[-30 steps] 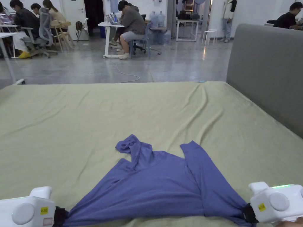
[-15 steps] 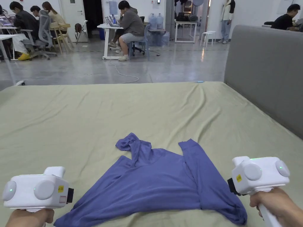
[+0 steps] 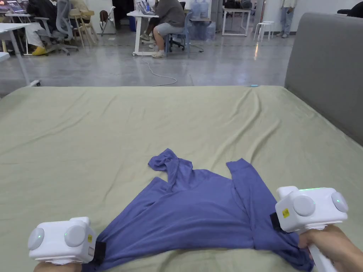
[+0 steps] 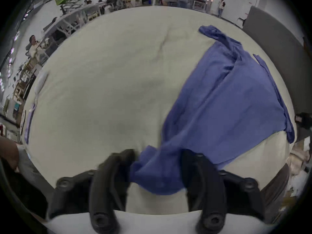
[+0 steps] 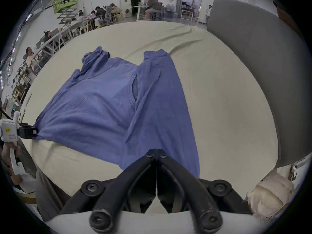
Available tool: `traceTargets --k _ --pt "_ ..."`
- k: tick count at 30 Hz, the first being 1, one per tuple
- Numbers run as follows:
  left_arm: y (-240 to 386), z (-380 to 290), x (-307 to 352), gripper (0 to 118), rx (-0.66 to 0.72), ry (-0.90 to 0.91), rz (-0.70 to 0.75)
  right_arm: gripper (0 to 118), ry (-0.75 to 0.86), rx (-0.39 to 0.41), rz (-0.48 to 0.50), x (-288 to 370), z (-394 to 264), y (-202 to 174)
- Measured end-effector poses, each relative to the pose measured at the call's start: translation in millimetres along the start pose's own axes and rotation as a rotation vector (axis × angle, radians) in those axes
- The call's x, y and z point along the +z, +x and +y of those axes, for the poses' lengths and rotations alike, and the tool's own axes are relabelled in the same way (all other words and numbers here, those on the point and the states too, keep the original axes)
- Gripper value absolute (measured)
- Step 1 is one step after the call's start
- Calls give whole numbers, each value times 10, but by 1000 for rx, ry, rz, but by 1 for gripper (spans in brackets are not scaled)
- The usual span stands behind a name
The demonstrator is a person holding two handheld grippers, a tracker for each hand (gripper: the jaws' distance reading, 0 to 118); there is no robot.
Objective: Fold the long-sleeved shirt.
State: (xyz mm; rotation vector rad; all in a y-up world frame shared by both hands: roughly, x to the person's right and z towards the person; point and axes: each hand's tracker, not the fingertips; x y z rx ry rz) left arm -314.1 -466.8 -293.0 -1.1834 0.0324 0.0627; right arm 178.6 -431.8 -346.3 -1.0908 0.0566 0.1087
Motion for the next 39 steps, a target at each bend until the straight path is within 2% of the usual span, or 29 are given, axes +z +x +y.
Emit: traceTargets --k 1,2,7,8,9,10,11,12,15,17,20,23,24,26,27,28,29,30,32,36,39 --pt "15 66 -17 1 -63 21 37 0 1 14 1 -20 70 -10" --pt "40 128 37 2 -93 59 -13 0 6 29 3 -38 162 -25" --pt "195 534 233 1 -90 90 -41 0 66 149 40 -227 1098 -321" --pt "204 642 217 2 -76 90 -56 9 67 177 57 -291 1313 -371" --pt "152 780 110 2 -56 87 -75 37 68 198 76 -365 1516 -417" --pt "132 889 29 2 -51 83 -75 84 68 227 91 -455 1695 -458" --pt "147 985 -10 2 -52 80 -75 107 64 252 106 -585 1899 -540" --pt "169 1065 -40 2 -57 80 -72 111 56 290 108 -722 2056 -602" --pt "175 1226 -172 2 -81 85 -85 109 38 433 55 -1097 2356 -769" --pt "164 1266 -261 2 -87 82 -100 109 -31 469 28 -1370 2484 -826" --pt "151 1280 -331 2 -93 79 -131 108 -158 530 70 -1746 2580 -895" --pt "132 1264 -378 2 -90 73 -136 100 -234 572 71 -2003 2574 -979" --pt "118 1274 -393 2 -90 73 -135 99 -226 562 81 -2034 2571 -990" --pt "98 1250 -381 2 -76 77 -133 90 -247 535 88 -2001 2594 -979" --pt "87 1256 -391 2 -69 79 -131 81 -252 531 101 -1929 2589 -997" --pt "79 1263 -396 2 -64 77 -132 62 -249 536 120 -1860 2571 -1006" --pt "75 1247 -383 2 -61 77 -137 36 -228 562 122 -1775 2541 -1034" --pt "77 1250 -380 2 -60 78 -140 0 -209 594 110 -1698 2510 -1063" --pt "92 1286 -343 2 -56 86 -129 0 -167 606 49 -1553 2480 -1083" --pt "72 1490 -34 2 -73 178 -110 0 -86 469 97 -941 2661 -858" --pt "164 1777 535 2 -80 283 -87 0 -2 491 4 -304 2872 -607"
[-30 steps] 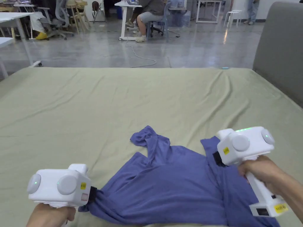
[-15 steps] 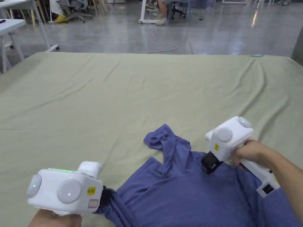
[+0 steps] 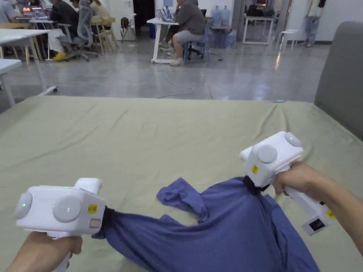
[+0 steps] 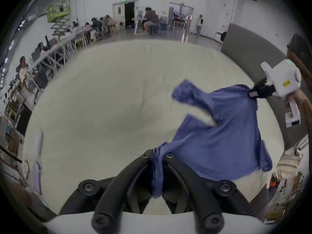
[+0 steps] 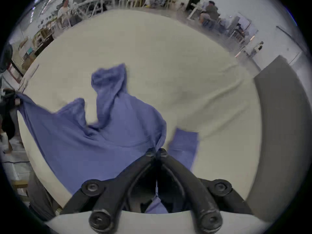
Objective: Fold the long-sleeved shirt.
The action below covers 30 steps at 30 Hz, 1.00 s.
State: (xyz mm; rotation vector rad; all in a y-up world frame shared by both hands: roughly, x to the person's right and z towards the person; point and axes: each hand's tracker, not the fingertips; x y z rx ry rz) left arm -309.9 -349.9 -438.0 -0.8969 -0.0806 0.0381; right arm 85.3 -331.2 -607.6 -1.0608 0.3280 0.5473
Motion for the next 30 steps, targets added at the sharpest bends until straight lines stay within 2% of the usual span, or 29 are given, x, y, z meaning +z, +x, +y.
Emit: traceTargets --k 6,11,16,20,22,24,26,30 --pt "312 1269 847 2 -98 208 53 0 204 -148 -151 1380 214 837" --pt "474 2419 1365 2 -58 370 65 0 375 -306 -248 2285 515 1381" --pt "599 3274 1856 2 54 417 34 0 447 -337 -350 2930 958 1661" --pt "683 3569 2215 2 54 513 46 0 589 -436 -354 3322 1099 1767" --pt "699 3631 2322 2 27 565 78 0 639 -460 -386 3460 1127 1791" --pt "719 3663 2403 2 23 578 91 0 622 -453 -365 3520 1148 1834" --pt "664 3680 2385 2 23 569 73 0 613 -436 -387 3512 1151 1811" --pt "578 3512 2132 2 41 545 68 0 578 -417 -349 3172 1032 1736"
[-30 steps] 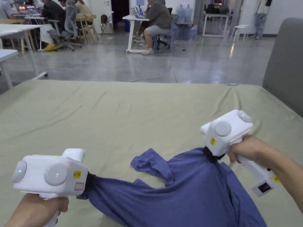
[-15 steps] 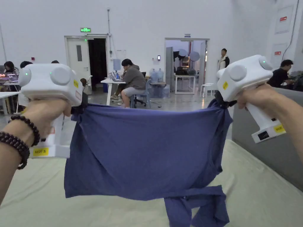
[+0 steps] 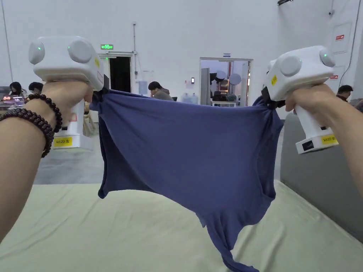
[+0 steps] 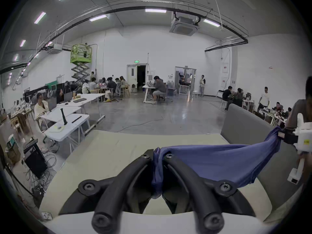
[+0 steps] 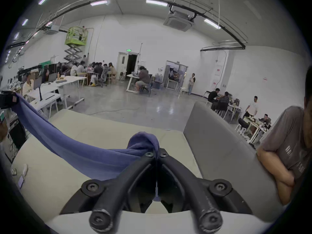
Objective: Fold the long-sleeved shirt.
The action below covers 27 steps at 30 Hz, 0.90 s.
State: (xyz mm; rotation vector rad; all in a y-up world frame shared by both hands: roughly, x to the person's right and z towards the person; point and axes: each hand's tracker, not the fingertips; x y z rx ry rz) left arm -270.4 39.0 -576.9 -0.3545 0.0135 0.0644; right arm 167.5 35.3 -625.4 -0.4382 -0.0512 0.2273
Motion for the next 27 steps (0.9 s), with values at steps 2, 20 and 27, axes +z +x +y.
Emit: traceTargets --k 2,20,27 --pt "-33 -293 -146 2 -9 -62 10 0 -48 -20 24 -181 -293 -88" --pt "-478 -2824 -21 2 6 -409 -77 0 -304 2 220 -130 -2688 -470" --pt "-566 -4104 713 2 -132 -632 -117 0 -568 182 271 580 -4093 -782"
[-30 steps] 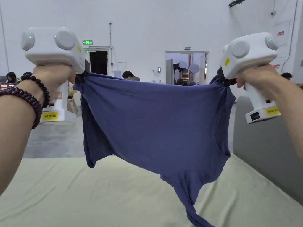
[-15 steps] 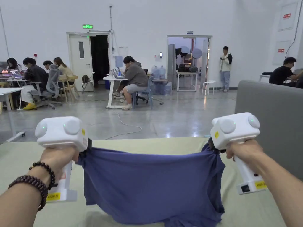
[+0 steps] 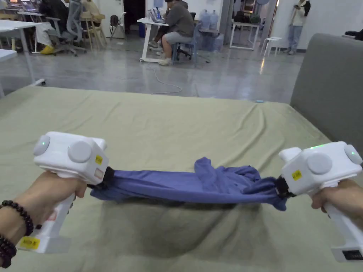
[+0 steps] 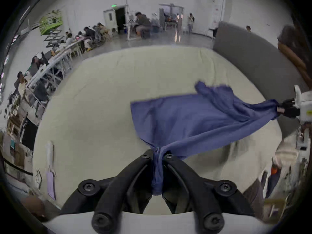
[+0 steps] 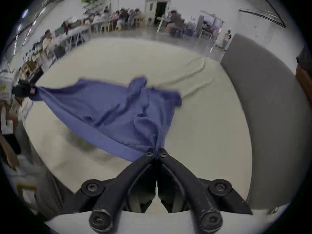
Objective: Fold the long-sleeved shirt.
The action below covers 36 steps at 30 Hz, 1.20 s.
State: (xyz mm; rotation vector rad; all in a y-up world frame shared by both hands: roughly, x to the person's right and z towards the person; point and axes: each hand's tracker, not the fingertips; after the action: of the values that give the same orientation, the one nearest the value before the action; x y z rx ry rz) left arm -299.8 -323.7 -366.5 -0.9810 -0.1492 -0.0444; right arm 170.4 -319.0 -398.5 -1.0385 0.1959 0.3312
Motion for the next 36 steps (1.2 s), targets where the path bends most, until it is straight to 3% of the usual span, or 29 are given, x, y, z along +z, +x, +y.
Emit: traceTargets --k 4,8,11,16,17,18,19,20,21,24,25,26,27,28,29,30,33,36 --pt "-16 -978 -119 2 -38 -194 -47 0 -179 34 118 -305 -879 -249" --pt "94 -1699 -97 2 -163 -354 -83 0 -352 125 202 -414 -1553 -532" --pt "196 -1928 -42 2 -211 -398 -94 0 -401 180 210 -421 -1795 -679" --pt "38 -1819 -121 4 -160 -333 -108 4 -347 153 191 -321 -1790 -684" --pt "0 -1777 -102 14 -134 -304 -128 22 -313 129 185 -262 -1754 -637" --pt "-40 -1710 -63 36 -129 -275 -136 50 -291 115 197 -196 -1722 -590" --pt "-81 -1632 -26 85 -127 -249 -144 88 -273 105 201 -110 -1699 -546" --pt "-121 -1545 14 110 -126 -226 -135 100 -237 95 193 -16 -1650 -489" --pt "-59 -1535 138 118 -124 -200 -129 100 -192 86 191 74 -1594 -442" --pt "-114 -1214 228 118 -94 -138 -125 100 -83 25 153 271 -1377 -320" --pt "-65 -1151 283 117 -77 -112 -108 100 -61 2 141 278 -1296 -281" --pt "-71 -1048 267 107 -47 -82 -78 96 -35 -30 127 270 -1218 -244" --pt "-77 -975 253 67 -27 -40 -49 76 -14 -60 116 234 -1151 -233" --pt "-69 -887 207 0 -50 4 -44 8 5 -79 108 203 -1086 -220" --pt "-22 -855 136 0 -66 19 -12 0 8 -80 105 144 -1025 -223" --pt "1 -777 61 0 -27 61 21 0 12 -93 41 67 -1008 -238" --pt "-10 -607 -225 0 15 0 -58 0 -17 -73 115 -233 -783 -306" --pt "32 -467 -491 0 36 -1 -67 0 -14 -49 124 -431 -395 -424"
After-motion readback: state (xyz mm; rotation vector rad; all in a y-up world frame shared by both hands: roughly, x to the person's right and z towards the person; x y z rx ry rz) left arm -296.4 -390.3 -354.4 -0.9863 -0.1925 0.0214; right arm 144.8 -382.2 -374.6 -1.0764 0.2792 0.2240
